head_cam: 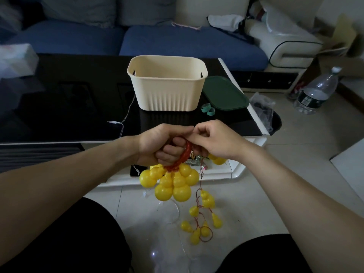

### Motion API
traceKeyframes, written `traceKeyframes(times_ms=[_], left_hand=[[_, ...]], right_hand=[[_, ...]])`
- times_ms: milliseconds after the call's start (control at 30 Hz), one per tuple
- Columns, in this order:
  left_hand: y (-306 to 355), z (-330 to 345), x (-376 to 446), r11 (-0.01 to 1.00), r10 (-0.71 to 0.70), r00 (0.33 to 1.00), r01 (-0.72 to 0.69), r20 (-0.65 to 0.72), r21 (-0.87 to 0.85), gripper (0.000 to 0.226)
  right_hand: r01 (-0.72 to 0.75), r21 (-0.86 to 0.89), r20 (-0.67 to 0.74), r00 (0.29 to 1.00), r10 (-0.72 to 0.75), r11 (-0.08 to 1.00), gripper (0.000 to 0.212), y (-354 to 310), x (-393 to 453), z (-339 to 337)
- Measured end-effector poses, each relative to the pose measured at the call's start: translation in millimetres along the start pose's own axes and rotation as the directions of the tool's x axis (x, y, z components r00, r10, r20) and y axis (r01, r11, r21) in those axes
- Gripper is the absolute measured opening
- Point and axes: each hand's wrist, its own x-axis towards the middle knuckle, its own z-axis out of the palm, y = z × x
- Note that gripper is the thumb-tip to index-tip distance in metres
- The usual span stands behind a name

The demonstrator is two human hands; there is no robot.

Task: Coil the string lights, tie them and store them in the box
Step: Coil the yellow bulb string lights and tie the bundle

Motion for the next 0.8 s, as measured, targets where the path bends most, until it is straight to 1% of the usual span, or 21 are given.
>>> traceKeyframes(times_ms=[133,200,333,400,467,533,633,733,800], left_hand=[[-1.2,-0.8,2.0,0.998,0.027,0.999,-0.029,-0.041,-0.058,0.042],[-0.5,-0.6,1.7,0.998,0.042,0.999,-0.044,-0.032,-0.054,0.039],[1.5,3.6,0.7,0.999,0.037,0.999,-0.037,0.001,0.010,0.031],[4.5,2.0,0.1,1.000,0.017,1.000,-0.017,0.015,0.003,0.032],[7.3,-2.2,-2.6,0.999,-0.028,0.999,0.029,0.029,-0.014,0.032],[6.6,-5.7,-4.0,0.998,-0.055,0.998,0.056,0.027,-0.033,0.034],[2.9,-7.1,-0.3,0.993,-0.057,0.998,0.053,-0.037,-0.103,0.041],[2.4,-10.4,5.3,0.980,-0.043,0.986,0.011,-0.159,-0.201,0.044],[2.9,-14.0,7.8,0.971,-0.041,0.971,-0.017,-0.235,-0.240,0.046]], right_hand=[[0.013,0.037,0.004,1.000,-0.013,0.999,0.012,2.1,-1.2,-1.7],[0.029,0.012,-0.030,0.999,-0.028,1.000,0.015,5.2,-0.6,0.0],[0.028,-0.081,-0.131,0.991,-0.039,0.996,0.025,10.5,4.3,1.5],[0.023,-0.074,-0.162,0.986,-0.035,0.997,0.023,12.4,6.9,1.0],[0.024,-0.079,-0.160,0.987,-0.037,0.997,0.019,11.5,7.5,1.2],[0.021,-0.087,-0.117,0.993,-0.031,0.996,0.015,10.0,7.9,1.9],[-0.049,-0.033,0.003,0.999,0.049,0.998,0.010,10.6,8.8,-1.1],[-0.130,0.000,0.113,0.985,0.129,0.991,0.018,15.3,8.1,-8.1],[-0.176,0.076,0.183,0.970,0.160,0.981,0.030,16.7,5.0,-11.8]])
